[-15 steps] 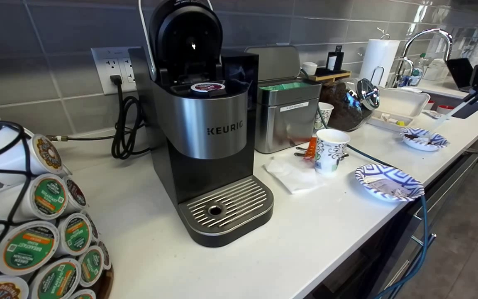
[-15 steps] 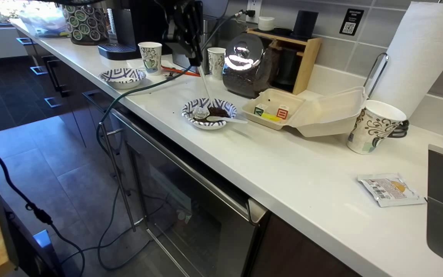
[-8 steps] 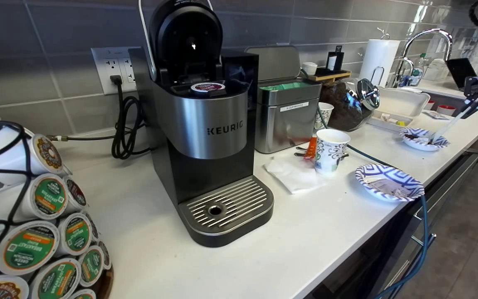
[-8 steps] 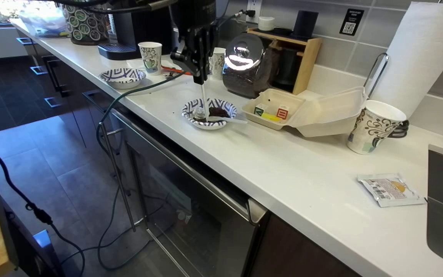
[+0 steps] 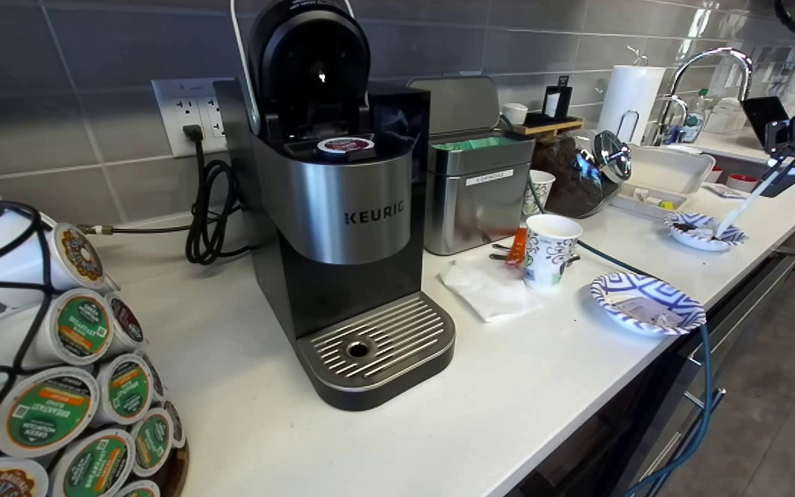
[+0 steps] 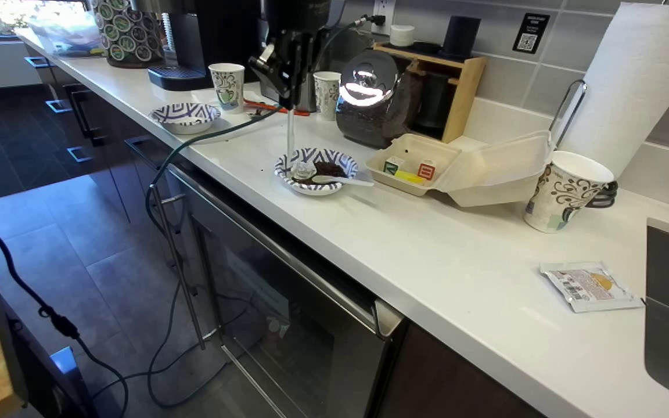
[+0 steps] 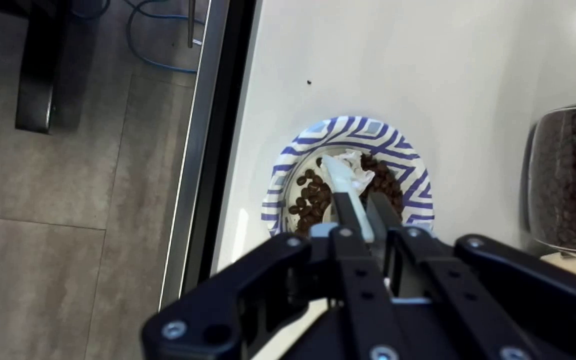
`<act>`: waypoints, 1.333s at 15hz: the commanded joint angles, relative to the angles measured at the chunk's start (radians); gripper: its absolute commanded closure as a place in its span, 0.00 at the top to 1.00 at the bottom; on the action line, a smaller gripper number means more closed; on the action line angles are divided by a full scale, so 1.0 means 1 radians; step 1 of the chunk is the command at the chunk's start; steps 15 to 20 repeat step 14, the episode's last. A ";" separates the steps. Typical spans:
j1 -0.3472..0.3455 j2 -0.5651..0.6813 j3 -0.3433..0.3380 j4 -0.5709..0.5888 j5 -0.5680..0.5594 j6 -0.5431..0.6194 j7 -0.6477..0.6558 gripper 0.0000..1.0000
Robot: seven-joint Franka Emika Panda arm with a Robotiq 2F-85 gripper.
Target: Remove the knife from the cup
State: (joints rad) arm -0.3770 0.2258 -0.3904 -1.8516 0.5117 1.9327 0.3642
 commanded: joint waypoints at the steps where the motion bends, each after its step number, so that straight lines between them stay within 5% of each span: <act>1: -0.027 0.036 0.020 0.049 0.064 -0.008 0.031 0.43; 6: -0.028 0.035 0.024 0.067 0.102 0.026 0.034 0.80; 9: 0.001 -0.028 0.028 0.019 0.020 0.099 -0.024 1.00; 12: 0.040 -0.139 0.043 -0.095 -0.120 0.169 -0.089 1.00; 13: 0.005 -0.035 0.042 0.025 -0.053 0.107 -0.053 1.00; 20: 0.017 -0.061 0.046 0.001 -0.081 0.122 -0.062 1.00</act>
